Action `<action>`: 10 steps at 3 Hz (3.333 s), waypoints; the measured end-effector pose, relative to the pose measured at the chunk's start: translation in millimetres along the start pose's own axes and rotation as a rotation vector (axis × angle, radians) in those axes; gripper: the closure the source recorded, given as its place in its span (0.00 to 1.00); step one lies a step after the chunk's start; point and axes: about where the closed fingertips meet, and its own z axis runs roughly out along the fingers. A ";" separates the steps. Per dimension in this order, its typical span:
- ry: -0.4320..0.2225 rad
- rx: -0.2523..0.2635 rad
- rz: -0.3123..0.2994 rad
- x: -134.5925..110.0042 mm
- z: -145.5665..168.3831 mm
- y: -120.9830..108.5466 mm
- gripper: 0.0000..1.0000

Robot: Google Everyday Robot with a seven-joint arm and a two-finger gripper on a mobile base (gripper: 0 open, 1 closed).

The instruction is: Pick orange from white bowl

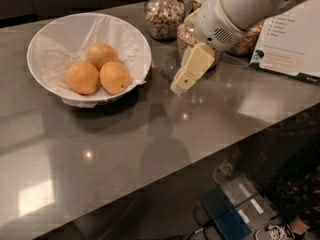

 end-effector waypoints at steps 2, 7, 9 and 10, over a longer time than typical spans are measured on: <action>-0.056 -0.008 0.036 -20.2 15.8 -3.9 0.00; -0.145 -0.195 0.106 -84.3 128.0 -4.2 0.00; -0.162 -0.206 0.101 -87.7 136.8 -3.5 0.00; -0.167 -0.205 0.085 -93.8 144.4 -3.7 0.00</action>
Offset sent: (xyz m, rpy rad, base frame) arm 0.0253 0.0513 0.0016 0.1544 0.0321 -0.0250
